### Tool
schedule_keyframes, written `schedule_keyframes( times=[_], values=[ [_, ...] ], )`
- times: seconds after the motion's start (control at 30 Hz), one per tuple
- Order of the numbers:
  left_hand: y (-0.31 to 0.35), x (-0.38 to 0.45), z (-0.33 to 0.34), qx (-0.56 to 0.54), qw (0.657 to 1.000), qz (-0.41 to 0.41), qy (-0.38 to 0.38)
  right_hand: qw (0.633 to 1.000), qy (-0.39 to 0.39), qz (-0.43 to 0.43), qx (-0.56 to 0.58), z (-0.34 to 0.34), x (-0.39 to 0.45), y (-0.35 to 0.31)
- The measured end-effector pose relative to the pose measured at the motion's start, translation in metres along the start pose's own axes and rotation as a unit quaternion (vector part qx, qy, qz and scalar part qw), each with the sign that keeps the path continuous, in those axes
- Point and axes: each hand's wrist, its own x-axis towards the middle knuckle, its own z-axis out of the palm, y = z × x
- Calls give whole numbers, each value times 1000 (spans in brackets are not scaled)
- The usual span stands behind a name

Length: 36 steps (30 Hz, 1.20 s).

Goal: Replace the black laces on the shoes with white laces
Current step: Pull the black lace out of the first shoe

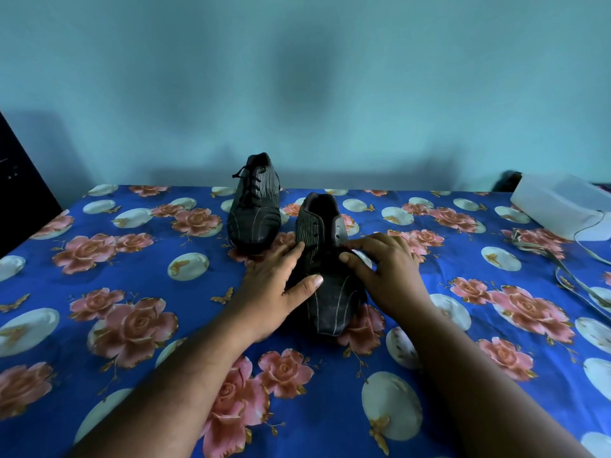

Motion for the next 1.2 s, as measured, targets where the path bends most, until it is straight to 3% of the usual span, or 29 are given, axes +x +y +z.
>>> schedule_keyframes(
  times=[0.17, 0.3, 0.4, 0.53, 0.7, 0.83, 0.9, 1.07, 1.2],
  values=[
    [-1, 1, 1, 10, 1000, 11, 6, 996, 39, -14, 78, -5, 0, -6],
    [-3, 1, 2, -2, 1000, 3, -2, 957, 110, 137, 232, -19, 6, -2],
    [-2, 0, 2, -26, 1000, -3, -7, 941, 168, 219, 197, -27, 9, 10],
    [6, -3, -1, -1, 1000, -17, -15, 980, 62, 186, -38, -19, 5, 17],
    [3, -3, 0, -2, 1000, -7, -5, 999, 0, -23, -26, -4, 0, 2],
    [-1, -2, 1, -4, 1000, 6, 5, 995, 37, -93, -19, -1, 1, -1],
    [-4, 0, 3, 5, 1000, 15, 17, 992, 19, -124, 19, -4, 1, -1],
    [-3, 1, 5, 56, 998, 7, 27, 965, -97, -16, 243, -21, -1, -5],
    [3, -1, 4, 82, 996, -2, 29, 938, -115, 54, 322, -43, -3, -2]
  ],
)
